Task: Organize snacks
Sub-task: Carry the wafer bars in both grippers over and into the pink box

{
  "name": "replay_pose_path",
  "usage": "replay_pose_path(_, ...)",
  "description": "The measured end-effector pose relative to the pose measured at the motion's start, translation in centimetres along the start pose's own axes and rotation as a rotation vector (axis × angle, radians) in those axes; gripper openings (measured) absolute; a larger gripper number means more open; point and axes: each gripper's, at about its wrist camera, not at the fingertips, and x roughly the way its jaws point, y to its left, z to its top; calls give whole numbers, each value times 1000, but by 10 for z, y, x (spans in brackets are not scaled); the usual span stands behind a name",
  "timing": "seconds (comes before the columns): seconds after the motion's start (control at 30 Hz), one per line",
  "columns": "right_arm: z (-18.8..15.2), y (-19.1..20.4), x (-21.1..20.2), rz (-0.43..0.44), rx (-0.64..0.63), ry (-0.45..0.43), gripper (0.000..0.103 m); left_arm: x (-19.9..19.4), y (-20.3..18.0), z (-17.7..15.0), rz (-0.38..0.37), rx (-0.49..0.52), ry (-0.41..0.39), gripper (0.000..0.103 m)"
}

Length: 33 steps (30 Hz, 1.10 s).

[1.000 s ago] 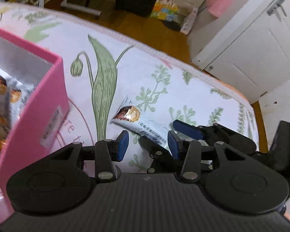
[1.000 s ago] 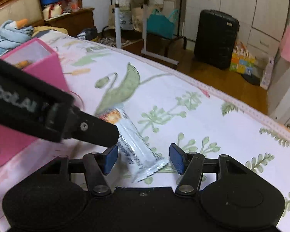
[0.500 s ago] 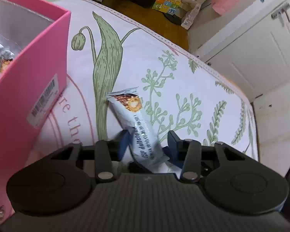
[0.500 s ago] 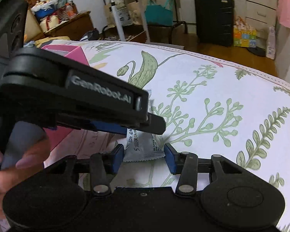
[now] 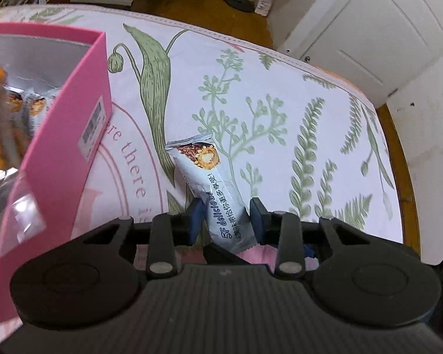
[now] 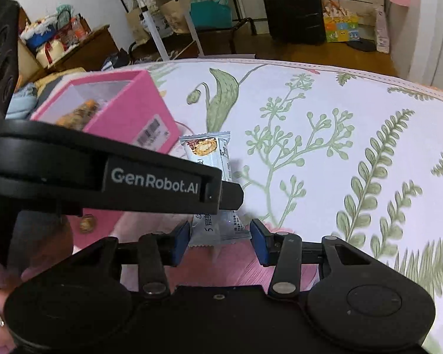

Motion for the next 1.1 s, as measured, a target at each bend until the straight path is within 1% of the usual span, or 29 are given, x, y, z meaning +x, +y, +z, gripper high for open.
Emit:
replay_pose_path(0.13, -8, 13, -24, 7, 11, -18, 50, -30, -6, -11, -3, 17, -9, 34)
replay_pose_path(0.37, -17, 44, -58, 14, -21, -50, 50, -81, -7, -28, -2, 42, -38, 34)
replay_pose_path(0.6, -10, 79, -86, 29, -99, -110, 50, -132, 6, -34, -29, 48, -98, 34)
replay_pose_path(0.7, -7, 97, -89, 32, -151, -126, 50, -150, 17, -36, -27, 36, -125, 34)
replay_pose_path(0.87, 1, 125, -84, 52, -222, -132, 50, -168, 40, -37, 4, 7, -165, 34)
replay_pose_path(1.1, 29, 169, -66, 91, -340, -149, 50, -193, 89, -23, 34, -68, -236, 34)
